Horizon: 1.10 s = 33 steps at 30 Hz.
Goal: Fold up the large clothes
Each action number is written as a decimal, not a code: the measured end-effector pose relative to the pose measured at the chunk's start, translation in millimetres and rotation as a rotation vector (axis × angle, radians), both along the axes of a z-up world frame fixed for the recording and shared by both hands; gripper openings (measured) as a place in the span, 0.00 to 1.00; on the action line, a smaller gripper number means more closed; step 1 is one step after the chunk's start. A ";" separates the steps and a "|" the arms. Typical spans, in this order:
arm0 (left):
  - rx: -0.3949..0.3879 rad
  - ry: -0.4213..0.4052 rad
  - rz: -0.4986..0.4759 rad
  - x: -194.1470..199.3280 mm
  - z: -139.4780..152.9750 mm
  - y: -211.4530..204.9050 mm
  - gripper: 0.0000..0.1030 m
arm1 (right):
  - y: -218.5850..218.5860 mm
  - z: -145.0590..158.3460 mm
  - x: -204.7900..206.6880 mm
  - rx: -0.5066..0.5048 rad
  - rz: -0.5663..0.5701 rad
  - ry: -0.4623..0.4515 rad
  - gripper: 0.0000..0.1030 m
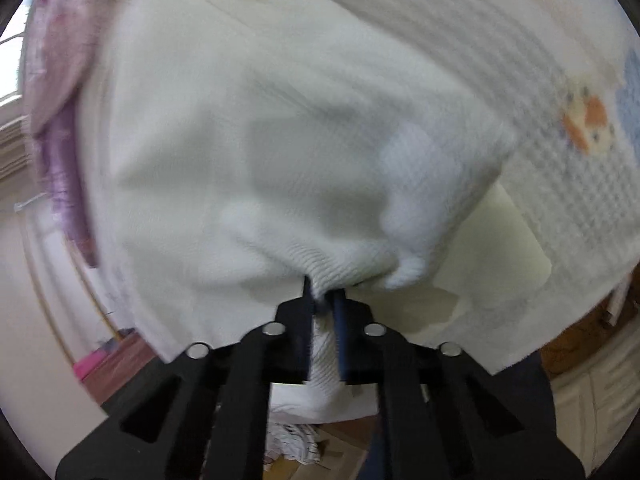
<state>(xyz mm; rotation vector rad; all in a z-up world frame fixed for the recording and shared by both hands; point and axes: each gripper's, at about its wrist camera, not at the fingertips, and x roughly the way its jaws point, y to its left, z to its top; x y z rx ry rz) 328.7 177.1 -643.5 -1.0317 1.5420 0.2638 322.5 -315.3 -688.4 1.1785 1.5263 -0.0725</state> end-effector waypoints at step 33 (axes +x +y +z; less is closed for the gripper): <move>-0.042 0.159 0.099 -3.6 -11.5 -55.6 0.69 | 87.5 -23.7 -49.2 0.138 -0.183 0.197 0.52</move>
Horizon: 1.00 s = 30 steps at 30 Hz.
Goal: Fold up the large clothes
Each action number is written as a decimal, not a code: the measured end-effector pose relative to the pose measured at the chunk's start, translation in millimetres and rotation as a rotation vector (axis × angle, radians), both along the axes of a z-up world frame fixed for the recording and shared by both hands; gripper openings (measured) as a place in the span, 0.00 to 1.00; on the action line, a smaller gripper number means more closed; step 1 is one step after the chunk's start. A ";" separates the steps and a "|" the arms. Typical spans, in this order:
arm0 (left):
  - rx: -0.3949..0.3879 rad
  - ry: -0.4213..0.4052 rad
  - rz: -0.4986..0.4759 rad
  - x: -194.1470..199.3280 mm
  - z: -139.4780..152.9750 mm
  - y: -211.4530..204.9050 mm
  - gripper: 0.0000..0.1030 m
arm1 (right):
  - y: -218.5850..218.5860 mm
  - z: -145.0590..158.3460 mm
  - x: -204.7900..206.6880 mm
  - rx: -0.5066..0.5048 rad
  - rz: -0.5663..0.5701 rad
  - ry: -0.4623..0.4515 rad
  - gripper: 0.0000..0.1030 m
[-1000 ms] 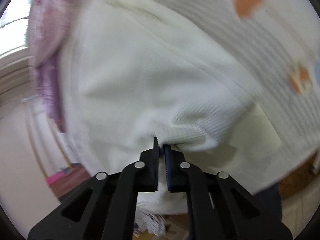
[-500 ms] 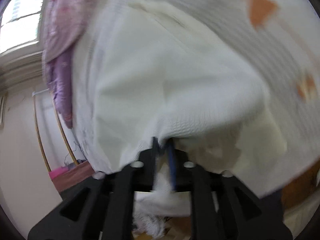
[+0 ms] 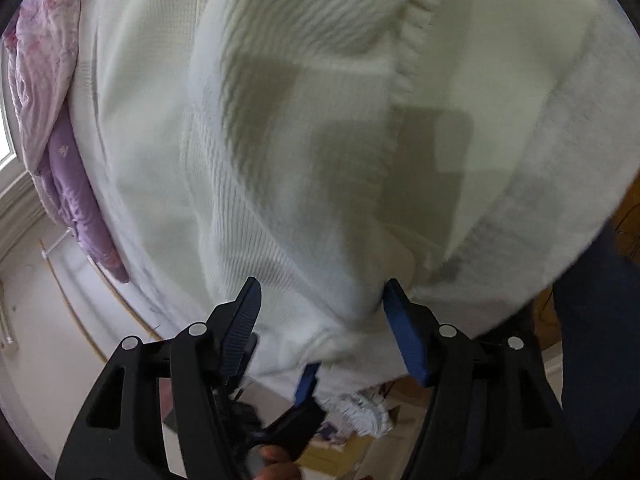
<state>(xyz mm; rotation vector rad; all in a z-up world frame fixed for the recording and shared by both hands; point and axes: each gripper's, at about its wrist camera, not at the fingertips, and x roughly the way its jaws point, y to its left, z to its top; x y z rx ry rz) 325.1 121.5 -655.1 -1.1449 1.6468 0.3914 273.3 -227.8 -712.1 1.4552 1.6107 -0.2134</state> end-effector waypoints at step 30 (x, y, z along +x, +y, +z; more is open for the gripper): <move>-0.082 -0.432 0.032 -68.3 3.6 54.6 0.65 | -43.7 34.5 -26.8 -0.078 0.117 -0.391 0.51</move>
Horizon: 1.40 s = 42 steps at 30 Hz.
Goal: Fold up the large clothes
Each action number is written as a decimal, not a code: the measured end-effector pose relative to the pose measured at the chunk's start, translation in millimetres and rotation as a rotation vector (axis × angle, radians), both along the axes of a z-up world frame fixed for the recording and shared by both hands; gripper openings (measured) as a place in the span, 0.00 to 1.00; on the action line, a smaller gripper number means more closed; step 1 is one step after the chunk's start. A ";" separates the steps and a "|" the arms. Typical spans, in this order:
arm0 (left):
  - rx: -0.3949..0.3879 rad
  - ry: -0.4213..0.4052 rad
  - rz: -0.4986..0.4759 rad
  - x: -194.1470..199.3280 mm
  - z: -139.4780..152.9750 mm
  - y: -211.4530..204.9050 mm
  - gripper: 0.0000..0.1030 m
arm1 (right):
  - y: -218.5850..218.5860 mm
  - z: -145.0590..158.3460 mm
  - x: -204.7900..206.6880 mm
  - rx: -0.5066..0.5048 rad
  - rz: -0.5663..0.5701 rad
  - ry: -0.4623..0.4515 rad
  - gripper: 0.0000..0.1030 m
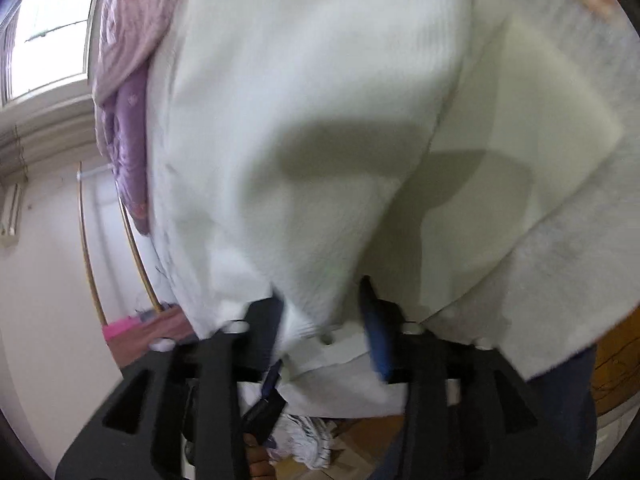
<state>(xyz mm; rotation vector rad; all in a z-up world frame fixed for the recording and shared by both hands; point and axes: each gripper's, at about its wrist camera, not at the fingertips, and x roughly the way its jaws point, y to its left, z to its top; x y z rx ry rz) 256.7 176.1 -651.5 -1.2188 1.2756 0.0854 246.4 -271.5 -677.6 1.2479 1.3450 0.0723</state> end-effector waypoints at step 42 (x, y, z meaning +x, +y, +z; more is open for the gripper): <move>0.397 0.078 -0.046 2.3 16.3 70.4 0.33 | -86.2 -20.5 24.9 -0.305 -0.051 0.043 0.27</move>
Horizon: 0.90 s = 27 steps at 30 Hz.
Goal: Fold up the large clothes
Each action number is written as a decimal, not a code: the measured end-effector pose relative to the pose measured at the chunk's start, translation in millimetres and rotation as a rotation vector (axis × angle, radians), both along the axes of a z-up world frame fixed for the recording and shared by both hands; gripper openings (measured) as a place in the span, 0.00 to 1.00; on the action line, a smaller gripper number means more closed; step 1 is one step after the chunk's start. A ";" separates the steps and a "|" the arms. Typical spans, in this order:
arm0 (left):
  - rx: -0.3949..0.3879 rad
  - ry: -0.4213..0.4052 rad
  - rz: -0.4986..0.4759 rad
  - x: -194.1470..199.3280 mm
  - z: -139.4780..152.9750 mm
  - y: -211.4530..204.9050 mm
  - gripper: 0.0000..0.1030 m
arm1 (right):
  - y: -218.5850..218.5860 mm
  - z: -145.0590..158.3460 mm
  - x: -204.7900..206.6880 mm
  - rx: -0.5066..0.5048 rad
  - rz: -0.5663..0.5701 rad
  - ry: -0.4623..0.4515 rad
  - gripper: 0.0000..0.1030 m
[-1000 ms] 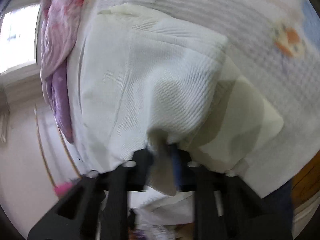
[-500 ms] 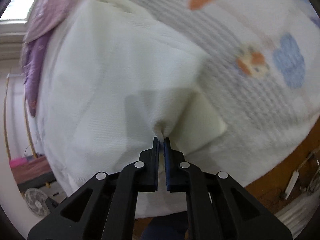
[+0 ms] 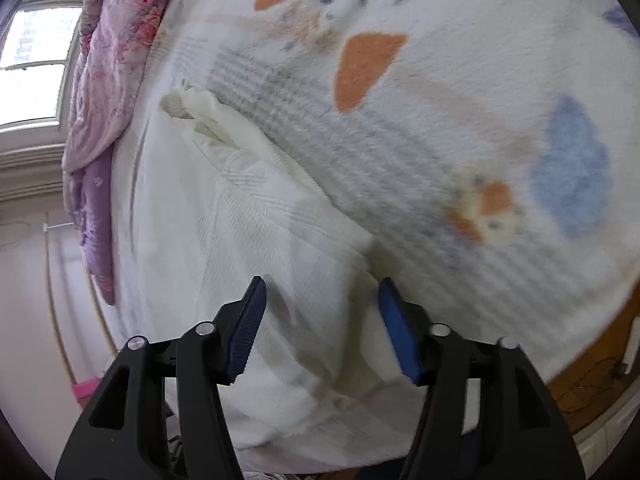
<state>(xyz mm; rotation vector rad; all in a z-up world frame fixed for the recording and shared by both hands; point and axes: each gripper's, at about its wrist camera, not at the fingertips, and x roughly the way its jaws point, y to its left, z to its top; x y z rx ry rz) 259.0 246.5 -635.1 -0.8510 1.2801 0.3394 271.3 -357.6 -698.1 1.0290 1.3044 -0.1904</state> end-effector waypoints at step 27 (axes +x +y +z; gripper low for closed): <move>0.120 0.026 -0.194 -8.6 25.6 -9.5 0.42 | 21.0 40.4 11.6 -0.402 0.389 0.089 0.36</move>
